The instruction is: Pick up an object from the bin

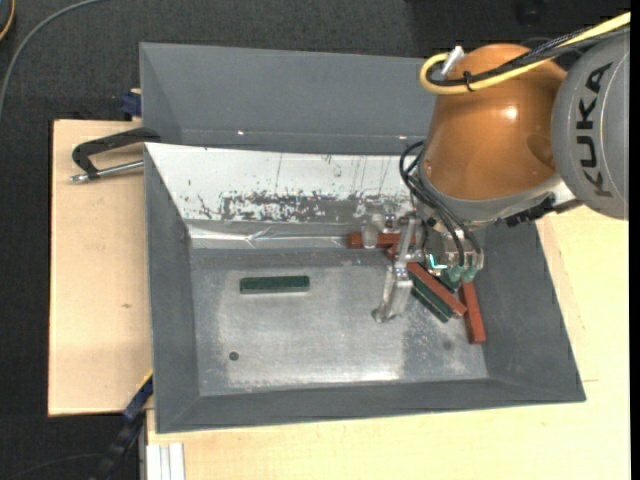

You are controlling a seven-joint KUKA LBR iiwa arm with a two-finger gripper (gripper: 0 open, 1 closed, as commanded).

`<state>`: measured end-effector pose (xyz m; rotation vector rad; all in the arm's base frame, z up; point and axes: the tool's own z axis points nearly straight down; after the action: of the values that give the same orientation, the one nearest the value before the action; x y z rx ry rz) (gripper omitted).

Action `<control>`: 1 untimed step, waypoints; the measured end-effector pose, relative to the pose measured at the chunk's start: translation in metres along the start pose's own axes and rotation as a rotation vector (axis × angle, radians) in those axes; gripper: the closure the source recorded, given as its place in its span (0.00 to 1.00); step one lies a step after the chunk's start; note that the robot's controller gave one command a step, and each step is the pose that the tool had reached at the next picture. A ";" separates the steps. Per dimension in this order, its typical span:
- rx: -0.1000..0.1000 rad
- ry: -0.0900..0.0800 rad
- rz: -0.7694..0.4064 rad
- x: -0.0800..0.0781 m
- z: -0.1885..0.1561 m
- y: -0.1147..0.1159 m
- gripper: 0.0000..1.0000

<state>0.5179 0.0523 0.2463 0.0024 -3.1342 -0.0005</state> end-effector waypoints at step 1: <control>-0.001 -0.007 -0.336 -0.029 0.177 0.084 0.00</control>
Offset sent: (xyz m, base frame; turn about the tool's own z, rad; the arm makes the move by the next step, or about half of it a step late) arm 0.0272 0.0823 -0.1763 -0.3357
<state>0.5451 0.1366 0.0687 0.5284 -3.0964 -0.0033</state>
